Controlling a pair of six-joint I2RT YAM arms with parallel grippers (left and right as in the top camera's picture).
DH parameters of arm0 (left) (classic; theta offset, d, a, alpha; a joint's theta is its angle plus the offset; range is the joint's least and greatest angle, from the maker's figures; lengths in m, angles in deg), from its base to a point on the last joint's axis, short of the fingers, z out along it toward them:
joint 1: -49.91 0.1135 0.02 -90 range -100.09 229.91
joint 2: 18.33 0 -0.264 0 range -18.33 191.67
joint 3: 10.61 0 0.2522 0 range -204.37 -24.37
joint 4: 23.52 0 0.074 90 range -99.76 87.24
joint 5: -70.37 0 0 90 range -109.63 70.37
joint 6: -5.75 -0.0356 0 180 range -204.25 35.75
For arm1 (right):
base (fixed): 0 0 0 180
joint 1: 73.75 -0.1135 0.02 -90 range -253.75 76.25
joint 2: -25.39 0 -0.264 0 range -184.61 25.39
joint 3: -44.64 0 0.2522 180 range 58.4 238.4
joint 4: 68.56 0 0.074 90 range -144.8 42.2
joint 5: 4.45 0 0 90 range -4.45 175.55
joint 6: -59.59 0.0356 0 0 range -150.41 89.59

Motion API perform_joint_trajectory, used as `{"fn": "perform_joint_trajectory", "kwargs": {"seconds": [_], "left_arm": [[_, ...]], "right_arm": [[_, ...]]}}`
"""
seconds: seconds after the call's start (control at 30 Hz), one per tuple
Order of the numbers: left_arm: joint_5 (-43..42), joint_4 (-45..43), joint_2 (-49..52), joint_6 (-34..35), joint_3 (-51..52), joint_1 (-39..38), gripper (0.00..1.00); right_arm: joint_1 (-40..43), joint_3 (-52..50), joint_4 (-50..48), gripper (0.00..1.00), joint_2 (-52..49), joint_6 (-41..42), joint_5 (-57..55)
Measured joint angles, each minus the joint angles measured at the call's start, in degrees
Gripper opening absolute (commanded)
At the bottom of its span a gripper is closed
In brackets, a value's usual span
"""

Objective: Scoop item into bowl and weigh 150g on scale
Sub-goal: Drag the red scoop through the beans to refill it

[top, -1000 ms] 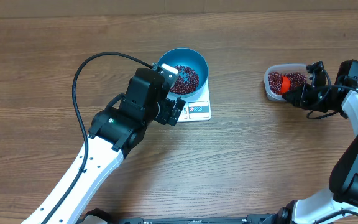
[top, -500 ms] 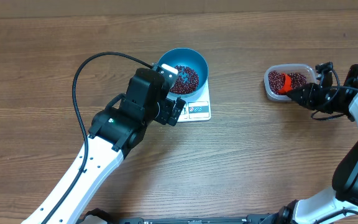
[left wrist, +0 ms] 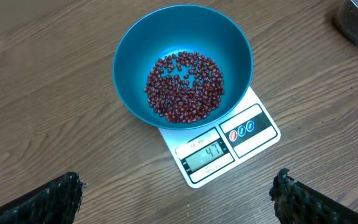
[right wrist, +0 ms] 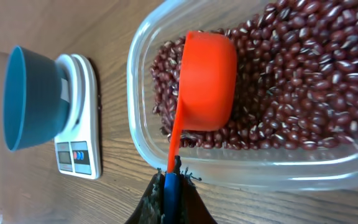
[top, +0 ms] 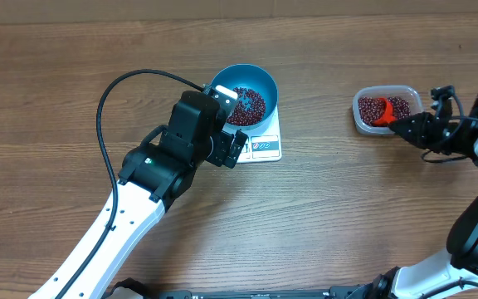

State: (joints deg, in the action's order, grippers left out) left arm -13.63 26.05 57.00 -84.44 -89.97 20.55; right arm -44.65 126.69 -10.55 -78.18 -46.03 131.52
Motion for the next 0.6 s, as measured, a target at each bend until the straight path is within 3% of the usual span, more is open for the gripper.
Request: {"fn": "perform_joint_trajectory", "kwargs": {"seconds": [0.6], "left_arm": [[0.0, 0.0, 0.0, 0.0, 0.0, 0.0, 1.0]], "right_arm": [[6.7, 0.0, 3.8, 0.04, 0.0, 0.0, 9.8]]}}
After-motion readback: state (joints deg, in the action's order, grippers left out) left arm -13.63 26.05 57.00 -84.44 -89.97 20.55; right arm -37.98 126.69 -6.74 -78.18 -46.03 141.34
